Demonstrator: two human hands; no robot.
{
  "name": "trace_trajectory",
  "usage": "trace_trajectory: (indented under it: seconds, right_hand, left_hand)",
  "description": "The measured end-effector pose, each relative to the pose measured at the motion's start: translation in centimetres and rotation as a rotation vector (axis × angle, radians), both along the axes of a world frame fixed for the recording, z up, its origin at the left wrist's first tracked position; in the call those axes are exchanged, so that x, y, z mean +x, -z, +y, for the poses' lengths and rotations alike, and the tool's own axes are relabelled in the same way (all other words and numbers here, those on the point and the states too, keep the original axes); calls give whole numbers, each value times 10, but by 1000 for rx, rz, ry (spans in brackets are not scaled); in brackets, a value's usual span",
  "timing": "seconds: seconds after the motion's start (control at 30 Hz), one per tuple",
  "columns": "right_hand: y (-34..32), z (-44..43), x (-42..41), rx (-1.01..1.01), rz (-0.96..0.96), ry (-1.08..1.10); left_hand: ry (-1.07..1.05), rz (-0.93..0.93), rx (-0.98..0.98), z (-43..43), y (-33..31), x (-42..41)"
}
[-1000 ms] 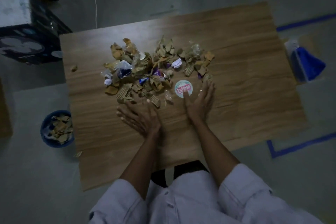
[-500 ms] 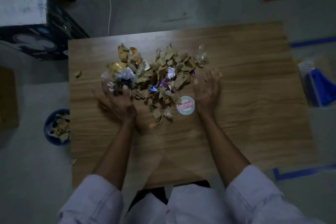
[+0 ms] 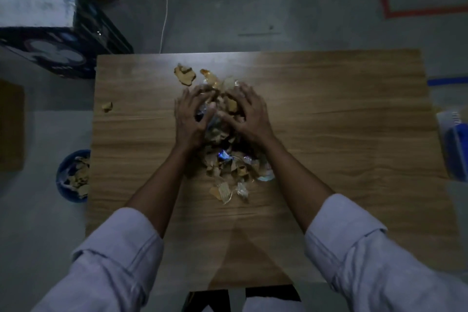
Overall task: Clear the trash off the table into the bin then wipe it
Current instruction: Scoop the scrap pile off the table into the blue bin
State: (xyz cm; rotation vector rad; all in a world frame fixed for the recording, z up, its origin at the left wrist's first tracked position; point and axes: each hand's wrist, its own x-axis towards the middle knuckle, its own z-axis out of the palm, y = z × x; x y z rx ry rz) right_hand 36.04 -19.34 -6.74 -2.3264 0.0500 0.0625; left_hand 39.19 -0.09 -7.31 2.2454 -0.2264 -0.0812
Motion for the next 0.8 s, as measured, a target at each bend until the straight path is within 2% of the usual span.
trace_trajectory:
  seconds: [0.13, 0.23, 0.4, 0.53, 0.67, 0.8]
  right_hand:
    - [3, 23, -18, 117, 29, -52]
    - [0, 28, -27, 160, 32, -36]
    - [1, 49, -22, 0, 26, -166]
    - [12, 73, -23, -79, -100, -71]
    - [18, 85, -24, -149, -206, 86]
    - [22, 87, -18, -256, -286, 32]
  left_hand:
    - [-60, 149, -222, -16, -5, -13]
    - [-51, 304, -295, -8, -7, -14]
    - [-14, 443, -542, -4, -20, -10]
    - [-144, 526, -645, -12, -26, -13]
    - [-219, 502, -537, -17, -31, -18]
    - [-202, 340, -249, -3, -28, -38]
